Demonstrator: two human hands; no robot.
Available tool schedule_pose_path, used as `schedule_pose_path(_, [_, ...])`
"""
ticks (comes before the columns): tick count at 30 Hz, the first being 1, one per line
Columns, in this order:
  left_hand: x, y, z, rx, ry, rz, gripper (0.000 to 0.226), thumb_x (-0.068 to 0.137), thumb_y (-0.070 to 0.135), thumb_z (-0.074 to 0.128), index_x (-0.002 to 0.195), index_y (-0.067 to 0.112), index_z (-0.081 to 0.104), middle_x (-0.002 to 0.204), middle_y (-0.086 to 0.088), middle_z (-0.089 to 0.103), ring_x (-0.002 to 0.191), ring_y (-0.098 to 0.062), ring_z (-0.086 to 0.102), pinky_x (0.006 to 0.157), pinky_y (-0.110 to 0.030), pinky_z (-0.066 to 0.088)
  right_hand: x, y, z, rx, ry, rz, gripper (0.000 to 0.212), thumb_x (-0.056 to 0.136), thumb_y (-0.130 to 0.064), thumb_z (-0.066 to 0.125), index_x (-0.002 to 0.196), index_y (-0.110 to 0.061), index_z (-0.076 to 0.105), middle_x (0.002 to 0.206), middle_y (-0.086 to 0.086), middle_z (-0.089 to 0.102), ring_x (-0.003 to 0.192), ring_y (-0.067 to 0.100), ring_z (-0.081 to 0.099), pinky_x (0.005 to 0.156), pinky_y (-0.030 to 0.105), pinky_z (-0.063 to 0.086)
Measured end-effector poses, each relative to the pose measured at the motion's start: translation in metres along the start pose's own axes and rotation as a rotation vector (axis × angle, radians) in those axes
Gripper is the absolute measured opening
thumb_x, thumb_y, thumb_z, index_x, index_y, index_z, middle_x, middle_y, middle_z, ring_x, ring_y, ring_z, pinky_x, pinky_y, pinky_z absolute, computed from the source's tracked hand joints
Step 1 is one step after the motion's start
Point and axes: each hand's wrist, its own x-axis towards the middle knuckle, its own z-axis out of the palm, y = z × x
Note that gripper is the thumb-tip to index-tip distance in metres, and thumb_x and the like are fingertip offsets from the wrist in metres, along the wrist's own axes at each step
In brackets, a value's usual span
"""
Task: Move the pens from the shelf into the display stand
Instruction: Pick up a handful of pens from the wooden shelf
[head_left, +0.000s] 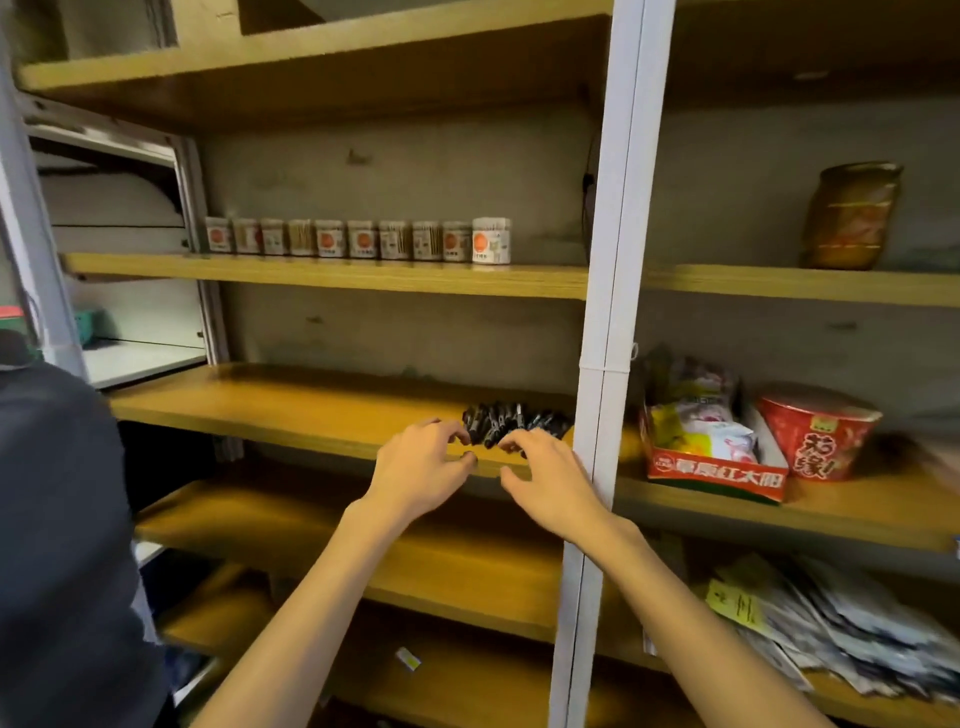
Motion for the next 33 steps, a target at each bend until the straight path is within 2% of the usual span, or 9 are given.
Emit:
schedule_pose_path(8, [0.063, -0.035, 0.044, -0.021, -0.022, -0.121, 0.036, 0.088, 0.053, 0.063, 0.115, 0.030, 0.066, 0.109, 0.006, 0.067, 0.095, -0.018, 0.064, 0.078, -0.033, 0.056, 0.065, 0.022, 0.029, -0.028, 0.049, 0.003, 0.041, 0.097, -0.030, 0.063, 0.137, -0.030, 0.054, 0.137, -0.006, 0.053, 0.132, 0.014, 0.044, 0.105, 0.031, 0.040])
schedule_pose_path(11, [0.083, -0.043, 0.060, -0.041, -0.025, -0.152, 0.039, 0.087, 0.057, 0.064, 0.110, 0.025, 0.065, 0.098, 0.005, 0.069, 0.085, -0.017, 0.065, 0.070, -0.029, 0.055, 0.080, 0.026, 0.037, -0.050, 0.060, 0.006, 0.038, 0.096, -0.028, 0.063, 0.133, -0.028, 0.055, 0.134, -0.005, 0.055, 0.129, 0.015, 0.045, 0.104, 0.033, 0.042])
schedule_pose_path(13, [0.097, -0.046, 0.069, -0.038, -0.040, -0.177, 0.043, 0.087, 0.062, 0.062, 0.106, 0.024, 0.062, 0.092, 0.004, 0.068, 0.083, -0.019, 0.066, 0.070, -0.031, 0.056, 0.089, 0.028, 0.041, -0.055, 0.073, 0.022, 0.035, 0.096, -0.028, 0.062, 0.131, -0.028, 0.056, 0.131, -0.005, 0.055, 0.125, 0.015, 0.045, 0.104, 0.035, 0.042])
schedule_pose_path(19, [0.130, -0.051, 0.086, 0.121, -0.129, -0.216, 0.067, 0.078, 0.079, 0.057, 0.104, 0.017, 0.062, 0.102, -0.003, 0.067, 0.094, -0.026, 0.065, 0.072, -0.032, 0.049, 0.104, 0.033, 0.048, -0.083, 0.094, 0.094, 0.035, 0.096, -0.030, 0.062, 0.130, -0.028, 0.055, 0.130, -0.005, 0.054, 0.125, 0.015, 0.044, 0.107, 0.037, 0.041])
schedule_pose_path(22, [0.142, -0.053, 0.090, 0.156, -0.177, -0.245, 0.068, 0.073, 0.083, 0.059, 0.095, 0.018, 0.060, 0.095, 0.000, 0.063, 0.086, -0.023, 0.058, 0.069, -0.031, 0.044, 0.107, 0.035, 0.050, -0.098, 0.114, 0.118, 0.034, 0.096, -0.031, 0.063, 0.129, -0.029, 0.056, 0.130, -0.006, 0.054, 0.124, 0.015, 0.045, 0.105, 0.035, 0.040])
schedule_pose_path(24, [0.150, -0.055, 0.094, 0.176, -0.204, -0.250, 0.075, 0.071, 0.086, 0.059, 0.101, 0.017, 0.062, 0.096, -0.001, 0.061, 0.089, -0.024, 0.059, 0.071, -0.031, 0.045, 0.109, 0.035, 0.051, -0.123, 0.121, 0.126, 0.033, 0.096, -0.031, 0.063, 0.129, -0.029, 0.056, 0.130, -0.006, 0.055, 0.124, 0.016, 0.045, 0.104, 0.035, 0.039])
schedule_pose_path(30, [0.167, -0.060, 0.098, 0.263, -0.276, -0.261, 0.104, 0.067, 0.094, 0.051, 0.132, 0.013, 0.058, 0.129, -0.004, 0.062, 0.118, -0.028, 0.059, 0.086, -0.036, 0.045, 0.114, 0.037, 0.048, -0.145, 0.142, 0.151, 0.035, 0.096, -0.032, 0.063, 0.130, -0.031, 0.056, 0.131, -0.007, 0.054, 0.124, 0.015, 0.045, 0.105, 0.036, 0.038])
schedule_pose_path(33, [0.174, -0.062, 0.096, 0.317, -0.331, -0.271, 0.090, 0.077, 0.088, 0.048, 0.129, 0.016, 0.061, 0.124, -0.002, 0.064, 0.116, -0.026, 0.060, 0.081, -0.034, 0.042, 0.115, 0.038, 0.047, -0.146, 0.141, 0.162, 0.034, 0.095, -0.031, 0.062, 0.129, -0.030, 0.056, 0.131, -0.006, 0.054, 0.124, 0.016, 0.045, 0.105, 0.037, 0.038])
